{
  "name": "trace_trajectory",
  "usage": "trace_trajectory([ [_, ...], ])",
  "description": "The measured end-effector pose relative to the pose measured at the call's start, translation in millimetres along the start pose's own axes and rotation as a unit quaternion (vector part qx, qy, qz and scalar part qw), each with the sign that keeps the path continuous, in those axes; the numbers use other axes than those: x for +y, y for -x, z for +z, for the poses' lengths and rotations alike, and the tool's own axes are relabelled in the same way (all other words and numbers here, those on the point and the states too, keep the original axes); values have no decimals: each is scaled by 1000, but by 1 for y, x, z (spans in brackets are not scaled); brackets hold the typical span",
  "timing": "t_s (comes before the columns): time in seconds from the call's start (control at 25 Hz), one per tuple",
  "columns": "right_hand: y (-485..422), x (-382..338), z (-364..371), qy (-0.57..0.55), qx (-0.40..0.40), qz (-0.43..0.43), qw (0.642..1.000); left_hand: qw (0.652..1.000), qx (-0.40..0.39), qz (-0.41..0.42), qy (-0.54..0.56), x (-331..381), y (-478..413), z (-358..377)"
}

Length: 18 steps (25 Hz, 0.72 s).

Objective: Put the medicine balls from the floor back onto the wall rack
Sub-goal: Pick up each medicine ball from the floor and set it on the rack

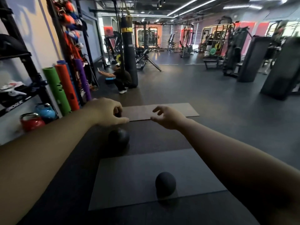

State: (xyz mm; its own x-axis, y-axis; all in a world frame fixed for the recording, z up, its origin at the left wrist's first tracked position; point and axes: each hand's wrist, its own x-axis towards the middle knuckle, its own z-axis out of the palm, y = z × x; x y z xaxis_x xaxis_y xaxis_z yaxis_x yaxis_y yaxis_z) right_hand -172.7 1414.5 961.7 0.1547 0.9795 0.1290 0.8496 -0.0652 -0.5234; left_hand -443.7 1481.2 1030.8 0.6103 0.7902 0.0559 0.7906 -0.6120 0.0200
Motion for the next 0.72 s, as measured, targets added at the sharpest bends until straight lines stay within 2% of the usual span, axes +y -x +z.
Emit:
trace_trajectory([
  [0.2, -43, 20, -8, 13, 18, 47, 999, 999, -29, 36, -10, -10, -81, -3],
  [0.36, -53, 52, -6, 16, 25, 84, 996, 996, -48, 74, 6, 1, -137, 21],
  [0.52, -59, 111, -10, 48, 9, 123, 991, 990, -82, 109, 20, 31, -184, 68],
  [0.72, -90, 207, -5, 32, -20, 142, 989, 987, -127, 94, 26, 66, -250, 126],
])
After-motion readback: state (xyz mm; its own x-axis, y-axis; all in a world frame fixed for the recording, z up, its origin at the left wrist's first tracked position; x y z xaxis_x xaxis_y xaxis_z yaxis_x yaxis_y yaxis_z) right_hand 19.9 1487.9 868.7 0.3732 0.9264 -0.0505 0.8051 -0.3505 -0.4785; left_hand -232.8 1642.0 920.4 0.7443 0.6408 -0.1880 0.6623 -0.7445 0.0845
